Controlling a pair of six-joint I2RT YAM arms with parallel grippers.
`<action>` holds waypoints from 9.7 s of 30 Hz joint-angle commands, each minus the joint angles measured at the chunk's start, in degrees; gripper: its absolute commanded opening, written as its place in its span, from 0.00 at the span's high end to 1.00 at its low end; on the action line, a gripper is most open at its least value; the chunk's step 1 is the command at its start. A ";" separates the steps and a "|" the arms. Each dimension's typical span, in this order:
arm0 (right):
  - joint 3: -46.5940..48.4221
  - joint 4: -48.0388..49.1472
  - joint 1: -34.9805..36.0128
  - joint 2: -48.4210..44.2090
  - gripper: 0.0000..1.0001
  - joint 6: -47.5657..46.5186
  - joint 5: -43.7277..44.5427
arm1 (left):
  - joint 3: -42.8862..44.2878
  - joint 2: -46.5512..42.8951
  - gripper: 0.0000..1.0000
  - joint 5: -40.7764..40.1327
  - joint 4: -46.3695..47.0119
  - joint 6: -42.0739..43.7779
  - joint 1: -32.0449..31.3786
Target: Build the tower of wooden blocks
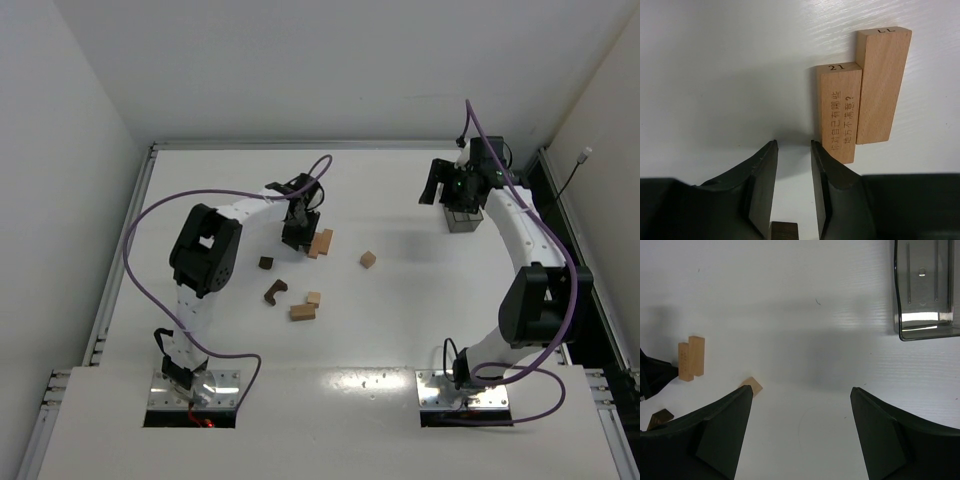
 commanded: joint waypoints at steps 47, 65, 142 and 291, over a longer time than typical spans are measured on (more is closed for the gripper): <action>-0.68 3.75 -0.37 -2.21 0.24 -12.43 -22.86 | -3.06 -8.71 1.00 20.79 -9.05 48.57 -8.12; -2.97 4.28 -2.57 -5.11 0.23 -12.35 -21.72 | 0.64 -2.81 0.87 21.13 -12.21 53.85 -7.07; -0.77 4.28 -2.57 -1.95 0.17 -12.35 -20.67 | 13.39 6.94 0.43 28.25 -19.68 54.64 -1.09; 47.30 -17.96 34.08 45.86 1.00 17.98 7.81 | -19.93 -24.88 0.00 6.89 1.15 13.16 30.81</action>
